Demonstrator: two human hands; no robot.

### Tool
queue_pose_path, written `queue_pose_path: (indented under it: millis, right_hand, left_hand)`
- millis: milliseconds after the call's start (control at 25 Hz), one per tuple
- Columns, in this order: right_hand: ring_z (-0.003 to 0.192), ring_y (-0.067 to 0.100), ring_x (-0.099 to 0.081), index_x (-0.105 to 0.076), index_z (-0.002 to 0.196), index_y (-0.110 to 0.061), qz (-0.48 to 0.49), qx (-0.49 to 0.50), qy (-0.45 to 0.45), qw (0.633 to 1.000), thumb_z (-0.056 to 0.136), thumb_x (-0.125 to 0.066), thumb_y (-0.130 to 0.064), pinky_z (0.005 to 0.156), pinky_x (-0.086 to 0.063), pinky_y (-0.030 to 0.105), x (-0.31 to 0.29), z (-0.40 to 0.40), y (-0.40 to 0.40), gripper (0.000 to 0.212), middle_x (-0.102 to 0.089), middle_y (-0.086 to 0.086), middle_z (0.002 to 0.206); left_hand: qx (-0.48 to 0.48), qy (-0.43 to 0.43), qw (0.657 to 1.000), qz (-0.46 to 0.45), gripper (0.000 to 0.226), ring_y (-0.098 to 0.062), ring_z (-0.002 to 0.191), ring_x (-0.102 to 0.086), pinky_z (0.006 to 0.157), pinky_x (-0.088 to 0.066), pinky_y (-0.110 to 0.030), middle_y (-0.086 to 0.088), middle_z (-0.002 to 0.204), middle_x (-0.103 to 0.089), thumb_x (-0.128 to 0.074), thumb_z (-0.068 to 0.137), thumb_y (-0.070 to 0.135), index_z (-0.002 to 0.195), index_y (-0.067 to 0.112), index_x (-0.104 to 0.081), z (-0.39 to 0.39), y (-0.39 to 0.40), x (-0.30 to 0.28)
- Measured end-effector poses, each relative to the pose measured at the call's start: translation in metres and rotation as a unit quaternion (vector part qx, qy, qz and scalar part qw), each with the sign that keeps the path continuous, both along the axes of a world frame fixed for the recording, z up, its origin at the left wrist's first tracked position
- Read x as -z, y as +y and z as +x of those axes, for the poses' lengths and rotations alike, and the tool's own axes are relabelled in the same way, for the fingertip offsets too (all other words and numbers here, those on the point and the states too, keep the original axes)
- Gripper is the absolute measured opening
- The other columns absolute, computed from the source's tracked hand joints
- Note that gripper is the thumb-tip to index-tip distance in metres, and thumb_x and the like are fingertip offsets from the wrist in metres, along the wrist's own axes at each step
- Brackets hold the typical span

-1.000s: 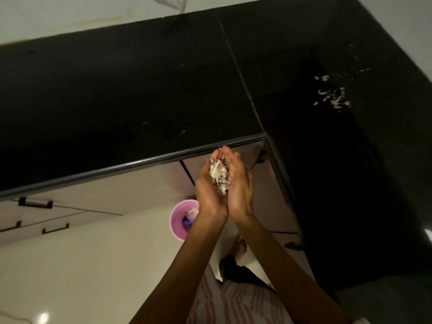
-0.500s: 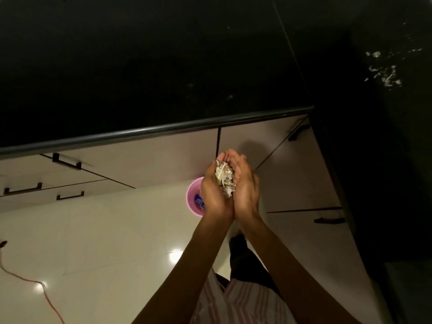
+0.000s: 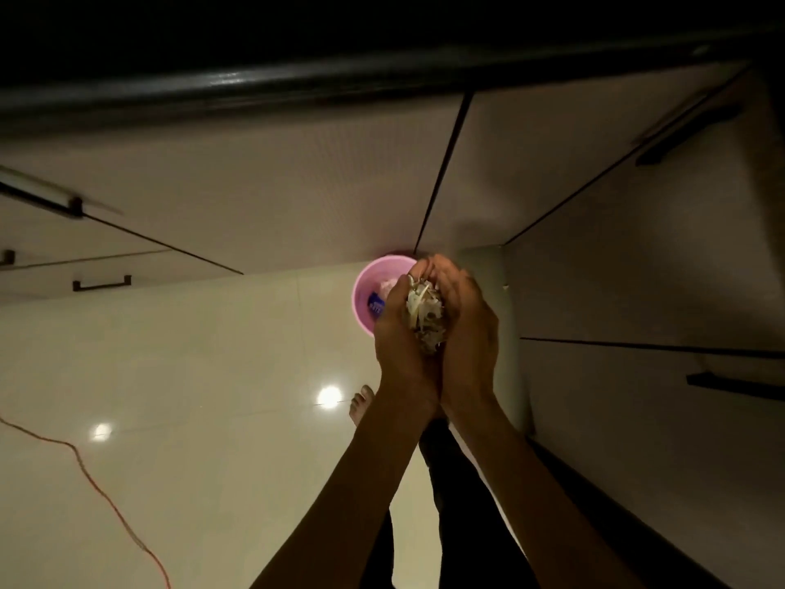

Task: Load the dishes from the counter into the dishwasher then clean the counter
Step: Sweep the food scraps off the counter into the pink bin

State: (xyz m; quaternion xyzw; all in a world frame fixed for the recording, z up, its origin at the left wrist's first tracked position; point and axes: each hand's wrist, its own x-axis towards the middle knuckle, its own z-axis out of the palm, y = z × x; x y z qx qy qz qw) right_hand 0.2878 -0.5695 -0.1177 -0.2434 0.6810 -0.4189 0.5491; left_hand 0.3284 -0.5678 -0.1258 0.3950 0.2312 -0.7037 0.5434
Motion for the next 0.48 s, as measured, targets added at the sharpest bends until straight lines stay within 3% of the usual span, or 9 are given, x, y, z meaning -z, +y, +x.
queue_pose_path:
  millis: [120,240,360,480]
  right_hand:
    - [0.093,0.006,-0.069,-0.066,0.118,-0.018,0.024,0.0,0.025,0.999,0.103,-0.043,-0.031,0.076,-0.058,0.02,0.073,-0.005,-0.004,0.03,-0.072,-0.003,0.104]
    - [0.095,0.01,-0.069,-0.063,0.123,-0.018,0.043,-0.012,0.013,0.999,0.102,-0.044,-0.034,0.065,-0.055,0.013,0.137,-0.008,-0.009,0.033,-0.07,-0.002,0.108]
    - [0.1,0.013,-0.067,-0.06,0.128,-0.017,0.067,-0.024,0.003,0.997,0.101,-0.045,-0.037,0.061,-0.053,0.01,0.196,-0.005,-0.017,0.036,-0.068,0.002,0.114]
    - [0.086,0.004,-0.068,-0.062,0.12,-0.018,0.092,-0.03,-0.024,0.995,0.101,-0.046,-0.036,0.055,-0.05,0.009,0.242,-0.002,-0.025,0.031,-0.069,-0.003,0.104]
  left_hand:
    - [-0.015,0.005,1.0,0.024,0.046,-0.025,0.129,-0.052,0.094,-0.049,-0.029,-0.01,0.133,-0.057,-0.045,0.099,0.034,0.14,0.012,-0.048,-0.008,-0.001,0.07]
    - [-0.019,-0.006,0.999,0.028,0.038,-0.026,0.123,-0.056,0.095,-0.049,-0.033,-0.011,0.127,-0.06,-0.048,0.097,0.032,0.129,0.012,-0.053,-0.012,-0.002,0.132]
    - [-0.019,-0.066,0.997,0.035,0.044,-0.031,0.122,-0.057,0.105,-0.046,-0.043,-0.014,0.131,-0.059,-0.052,0.096,0.031,0.136,0.014,-0.047,-0.007,-0.01,0.197]
    - [-0.013,-0.091,0.994,0.057,0.048,-0.031,0.117,-0.061,0.102,-0.048,-0.044,-0.014,0.129,-0.062,-0.056,0.093,0.033,0.137,0.015,-0.048,-0.005,-0.017,0.252]
